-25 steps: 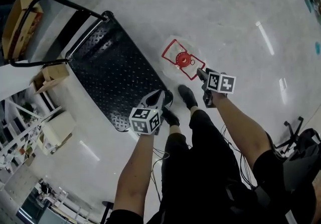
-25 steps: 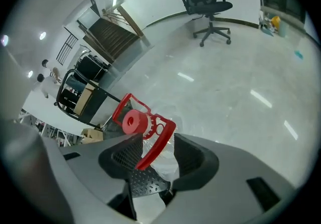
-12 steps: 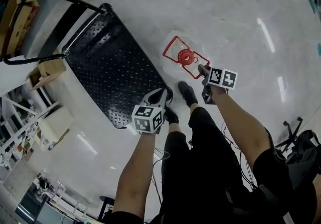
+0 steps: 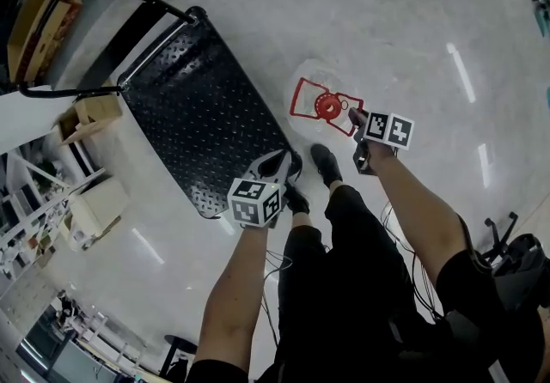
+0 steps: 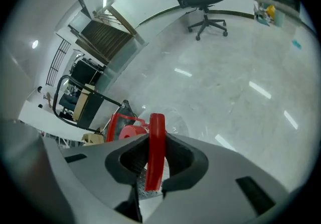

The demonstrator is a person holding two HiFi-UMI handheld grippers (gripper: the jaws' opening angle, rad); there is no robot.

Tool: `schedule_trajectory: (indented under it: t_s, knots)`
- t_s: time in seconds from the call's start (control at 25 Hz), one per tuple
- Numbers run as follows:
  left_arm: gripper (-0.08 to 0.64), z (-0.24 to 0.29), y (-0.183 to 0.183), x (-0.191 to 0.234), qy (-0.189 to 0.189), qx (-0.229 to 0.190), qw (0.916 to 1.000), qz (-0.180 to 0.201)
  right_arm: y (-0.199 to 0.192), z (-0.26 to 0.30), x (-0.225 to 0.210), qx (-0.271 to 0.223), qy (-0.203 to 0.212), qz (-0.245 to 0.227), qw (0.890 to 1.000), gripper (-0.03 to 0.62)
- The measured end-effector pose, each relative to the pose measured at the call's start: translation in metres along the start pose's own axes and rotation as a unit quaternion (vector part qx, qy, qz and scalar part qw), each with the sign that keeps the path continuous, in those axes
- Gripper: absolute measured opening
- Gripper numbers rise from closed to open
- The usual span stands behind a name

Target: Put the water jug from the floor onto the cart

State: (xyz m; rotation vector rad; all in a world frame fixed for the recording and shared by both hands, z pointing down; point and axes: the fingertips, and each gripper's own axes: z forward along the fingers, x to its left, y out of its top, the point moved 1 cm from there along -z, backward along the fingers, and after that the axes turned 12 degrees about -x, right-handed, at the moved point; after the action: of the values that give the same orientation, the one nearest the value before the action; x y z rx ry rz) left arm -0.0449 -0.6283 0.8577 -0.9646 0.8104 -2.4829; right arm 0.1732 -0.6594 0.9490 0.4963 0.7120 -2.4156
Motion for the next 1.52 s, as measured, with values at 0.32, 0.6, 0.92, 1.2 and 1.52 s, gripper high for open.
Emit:
schedule_trajectory:
  t_s: [0.32,0.6,0.92,1.2,1.52]
  knots:
    - [-0.003,-0.051,0.050,-0.014,0.008,-0.066,0.9976,0.019,0.007,-0.034,0.045,0.038,0.024,-0.127,0.991,0.081]
    - [-0.003,-0.127,0.072,-0.031,0.047,-0.125,0.9910,0.006,0.019,-0.093,0.111,0.043,0.055,-0.175,0.982,0.083]
    - [-0.003,-0.242,0.084,-0.025,0.109,-0.217,0.9701,-0.008,0.014,-0.151,0.219,0.038,0.130,-0.224,0.965,0.083]
    - [-0.003,-0.328,0.069,0.012,0.187,-0.280,0.9399,-0.057,-0.046,-0.157,0.343,0.061,0.200,-0.262,0.942,0.083]
    - [-0.003,-0.434,0.027,0.047,0.259,-0.318,0.9086,-0.079,-0.144,-0.143,0.458,0.110,0.250,-0.295,0.916,0.083]
